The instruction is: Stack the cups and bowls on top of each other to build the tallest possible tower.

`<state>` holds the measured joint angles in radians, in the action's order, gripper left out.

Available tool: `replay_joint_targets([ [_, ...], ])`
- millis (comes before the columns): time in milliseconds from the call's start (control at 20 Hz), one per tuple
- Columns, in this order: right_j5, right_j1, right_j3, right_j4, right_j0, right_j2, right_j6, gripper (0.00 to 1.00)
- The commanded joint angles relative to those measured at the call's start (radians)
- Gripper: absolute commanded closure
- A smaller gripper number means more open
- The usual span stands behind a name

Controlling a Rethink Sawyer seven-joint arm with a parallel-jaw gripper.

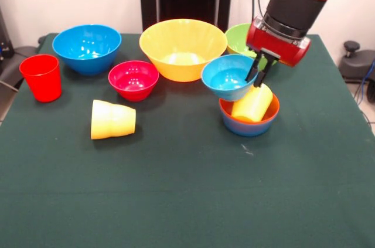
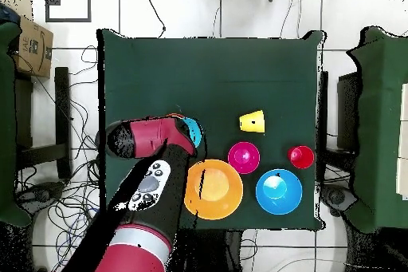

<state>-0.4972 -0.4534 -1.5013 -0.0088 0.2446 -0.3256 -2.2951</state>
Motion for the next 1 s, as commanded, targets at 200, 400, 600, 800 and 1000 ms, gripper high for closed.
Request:
replay_joint_targets([
  [200,-0.012,0.042,0.068,0.075,0.022,0.034,-0.184,1.00],
  [400,0.009,0.063,0.075,0.086,0.027,0.027,-0.183,1.00],
  [600,0.034,0.084,0.077,0.097,0.031,0.022,-0.181,1.00],
  [800,0.049,0.098,0.075,0.106,0.041,0.012,-0.184,1.00],
  [1000,0.052,0.107,0.079,0.116,0.051,0.007,-0.191,1.00],
])
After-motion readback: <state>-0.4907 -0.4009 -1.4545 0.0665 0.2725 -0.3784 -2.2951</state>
